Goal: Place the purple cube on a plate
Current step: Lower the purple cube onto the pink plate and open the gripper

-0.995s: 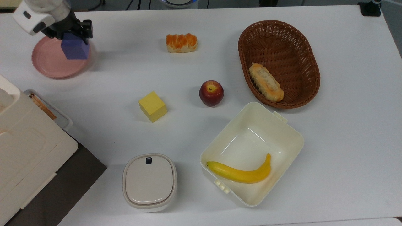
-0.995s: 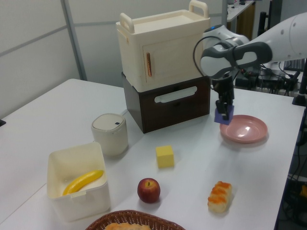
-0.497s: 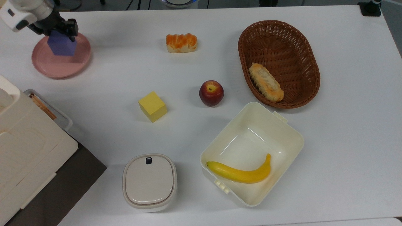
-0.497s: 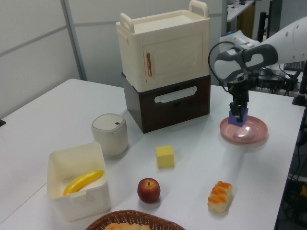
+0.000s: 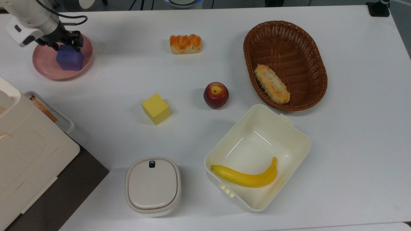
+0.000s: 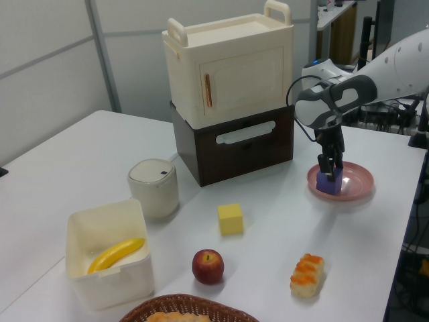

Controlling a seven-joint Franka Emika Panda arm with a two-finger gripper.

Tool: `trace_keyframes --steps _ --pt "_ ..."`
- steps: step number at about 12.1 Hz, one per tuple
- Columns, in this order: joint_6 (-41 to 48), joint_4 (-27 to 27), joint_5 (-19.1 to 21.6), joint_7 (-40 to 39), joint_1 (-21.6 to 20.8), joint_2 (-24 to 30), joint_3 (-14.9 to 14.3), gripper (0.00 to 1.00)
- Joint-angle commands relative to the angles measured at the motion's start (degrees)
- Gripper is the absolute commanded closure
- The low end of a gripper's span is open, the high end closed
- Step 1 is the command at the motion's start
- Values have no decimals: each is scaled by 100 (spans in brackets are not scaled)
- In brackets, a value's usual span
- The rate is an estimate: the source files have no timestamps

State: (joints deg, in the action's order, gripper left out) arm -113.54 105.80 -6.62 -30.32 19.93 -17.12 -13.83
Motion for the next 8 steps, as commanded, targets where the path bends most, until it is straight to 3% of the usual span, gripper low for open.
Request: trace_keyframes --steps 1,6,8 --pt "-19 -42 -85 0 -42 112 -5 0" --pt "790 -841 28 306 -411 200 65 0" --pt "1095 -1174 29 727 -814 227 74 0"
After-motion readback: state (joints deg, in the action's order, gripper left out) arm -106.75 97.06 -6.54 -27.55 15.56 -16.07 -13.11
